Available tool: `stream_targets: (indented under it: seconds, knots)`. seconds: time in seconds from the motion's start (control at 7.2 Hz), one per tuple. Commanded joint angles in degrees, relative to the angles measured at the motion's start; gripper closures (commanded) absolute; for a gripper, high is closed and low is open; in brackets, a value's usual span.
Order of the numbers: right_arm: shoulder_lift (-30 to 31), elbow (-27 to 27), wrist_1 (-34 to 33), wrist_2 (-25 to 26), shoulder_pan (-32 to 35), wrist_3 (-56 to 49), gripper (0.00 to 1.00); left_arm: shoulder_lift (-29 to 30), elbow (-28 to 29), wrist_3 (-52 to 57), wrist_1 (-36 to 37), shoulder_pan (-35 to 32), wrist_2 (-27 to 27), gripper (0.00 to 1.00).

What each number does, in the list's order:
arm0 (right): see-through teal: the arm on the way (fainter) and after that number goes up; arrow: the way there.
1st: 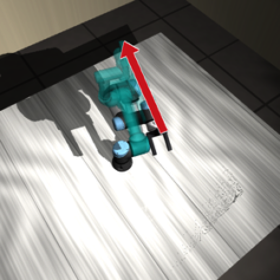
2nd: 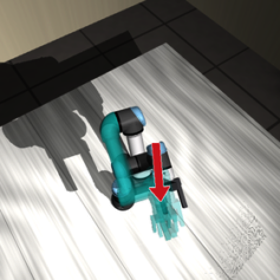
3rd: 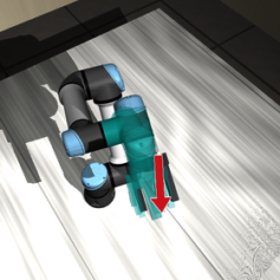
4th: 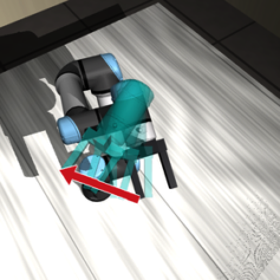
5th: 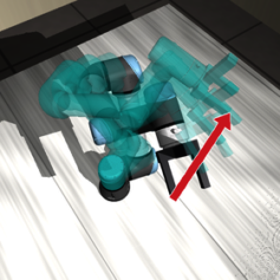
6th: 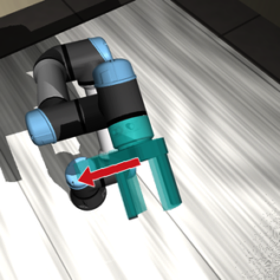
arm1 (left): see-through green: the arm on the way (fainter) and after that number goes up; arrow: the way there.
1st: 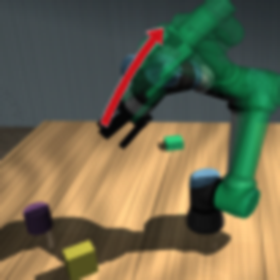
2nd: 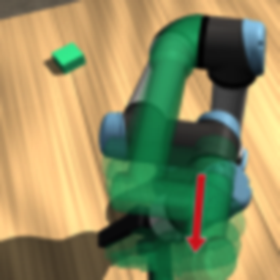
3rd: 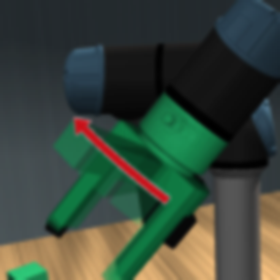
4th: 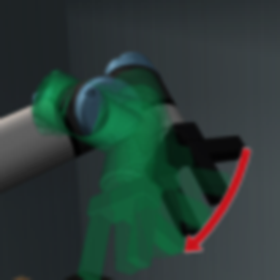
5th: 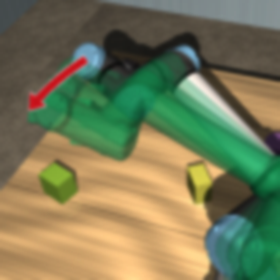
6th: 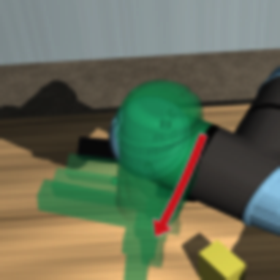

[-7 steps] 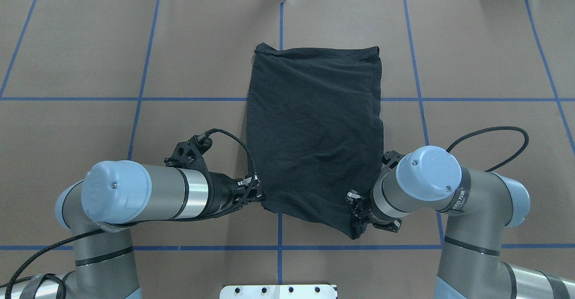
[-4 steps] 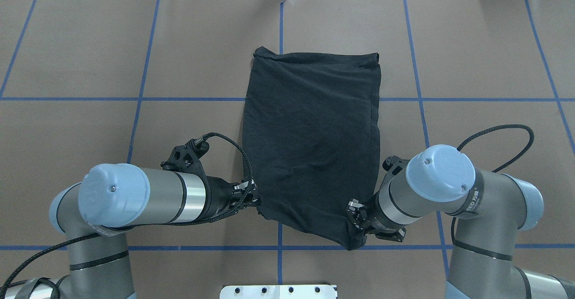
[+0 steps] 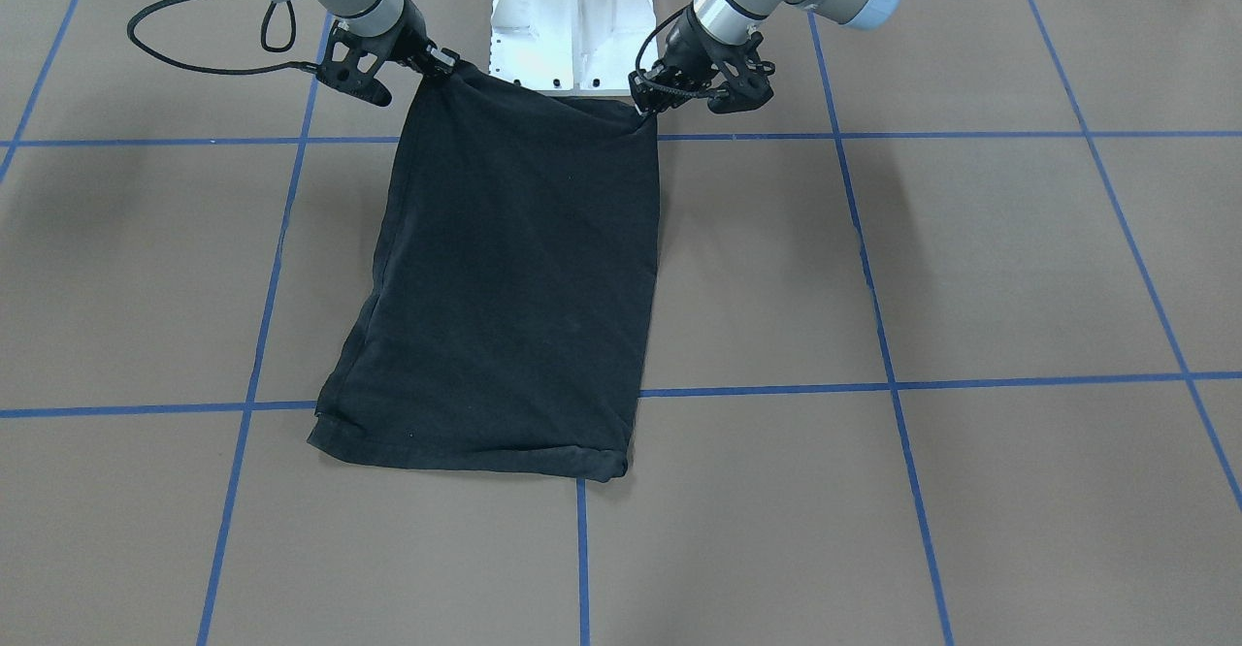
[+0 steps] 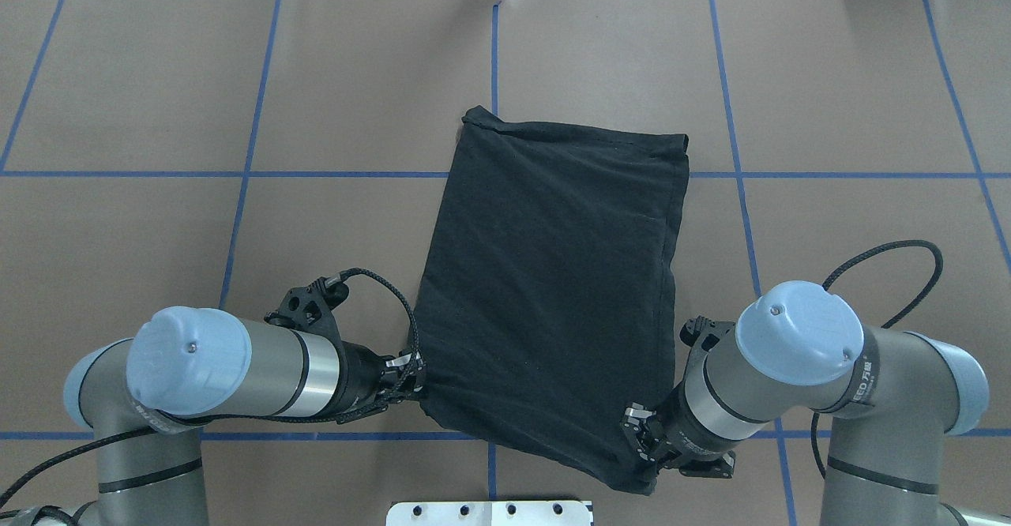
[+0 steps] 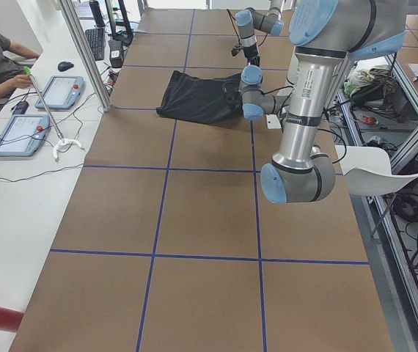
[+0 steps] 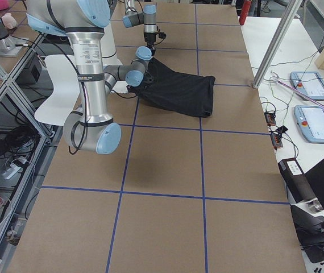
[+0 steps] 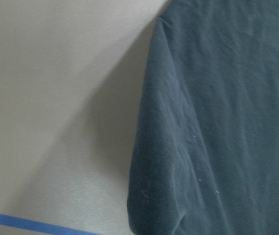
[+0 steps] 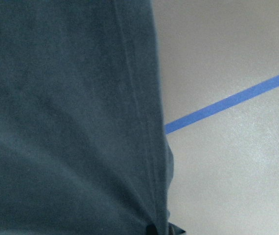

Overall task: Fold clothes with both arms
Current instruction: 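Lift the shirt's near edge with both grippers, pulling it upward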

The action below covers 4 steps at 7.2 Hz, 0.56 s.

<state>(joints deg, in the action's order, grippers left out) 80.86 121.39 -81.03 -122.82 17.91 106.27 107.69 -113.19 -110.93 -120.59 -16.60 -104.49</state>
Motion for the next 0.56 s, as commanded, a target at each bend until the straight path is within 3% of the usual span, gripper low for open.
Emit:
stream_targets:
  seconds: [0.0, 0.14, 0.42]
  knots:
    - [2.19, 0.96, 0.0, -0.92, -0.94, 0.08, 1.0, -2.12, -3.58, 0.01, 4.01, 1.3, -2.02, 1.0]
    - [2.11, 1.04, 0.0, -1.19, -1.03, 0.17, 1.0, -3.87, -7.61, 0.01, 6.22, 1.74, -2.29, 1.0]
    - [2.19, 2.96, 0.0, -3.2, -0.77, 0.25, 1.0, -3.8, -8.8, -0.07, 7.65, 3.06, -2.3, 1.0]
